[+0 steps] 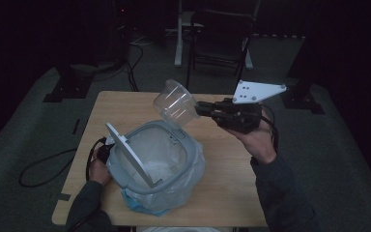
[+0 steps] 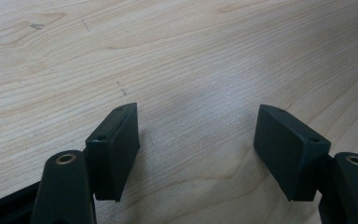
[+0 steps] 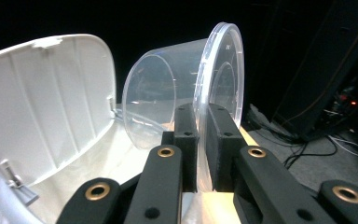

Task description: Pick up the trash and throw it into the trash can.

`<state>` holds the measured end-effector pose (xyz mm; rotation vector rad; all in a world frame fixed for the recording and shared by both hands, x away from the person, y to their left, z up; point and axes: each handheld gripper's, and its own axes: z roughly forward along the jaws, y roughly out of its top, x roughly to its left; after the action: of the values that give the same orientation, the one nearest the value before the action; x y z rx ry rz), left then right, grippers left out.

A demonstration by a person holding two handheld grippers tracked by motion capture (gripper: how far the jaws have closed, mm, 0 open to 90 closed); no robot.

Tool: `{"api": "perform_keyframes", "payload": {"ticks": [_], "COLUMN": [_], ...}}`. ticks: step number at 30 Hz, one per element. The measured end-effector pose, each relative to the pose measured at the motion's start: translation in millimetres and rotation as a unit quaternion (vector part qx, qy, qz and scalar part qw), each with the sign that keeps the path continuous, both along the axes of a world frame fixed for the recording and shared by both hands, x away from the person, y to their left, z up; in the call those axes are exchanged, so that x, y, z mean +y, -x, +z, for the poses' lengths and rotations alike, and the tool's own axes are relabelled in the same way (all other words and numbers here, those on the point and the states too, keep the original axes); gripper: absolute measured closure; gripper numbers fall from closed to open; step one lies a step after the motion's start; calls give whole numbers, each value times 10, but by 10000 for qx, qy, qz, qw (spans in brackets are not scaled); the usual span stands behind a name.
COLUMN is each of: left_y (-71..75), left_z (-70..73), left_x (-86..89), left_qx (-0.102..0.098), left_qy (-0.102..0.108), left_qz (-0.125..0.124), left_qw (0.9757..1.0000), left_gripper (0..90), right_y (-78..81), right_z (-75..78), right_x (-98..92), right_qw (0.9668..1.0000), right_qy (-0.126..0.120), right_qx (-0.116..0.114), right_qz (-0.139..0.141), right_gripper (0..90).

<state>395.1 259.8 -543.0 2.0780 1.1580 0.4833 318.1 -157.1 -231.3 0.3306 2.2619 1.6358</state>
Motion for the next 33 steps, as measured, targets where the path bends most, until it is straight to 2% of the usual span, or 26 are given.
{"api": "perform_keyframes", "payload": {"ticks": [14, 33], "left_y": [1, 0], "left_z": [0, -2], "left_x": [-3, -4], "left_qx": [1, -11], "left_qy": [0, 1], "left_qz": [6, 7], "left_qw": [10000, 10000], "left_gripper": [318, 316], "right_y": [97, 98], "right_z": [-37, -102], "right_x": [198, 426], "right_qw": [9994, 9980], "right_qy": [113, 208], "right_qx": [57, 111], "right_qz": [330, 578], "right_gripper": [832, 832]}}
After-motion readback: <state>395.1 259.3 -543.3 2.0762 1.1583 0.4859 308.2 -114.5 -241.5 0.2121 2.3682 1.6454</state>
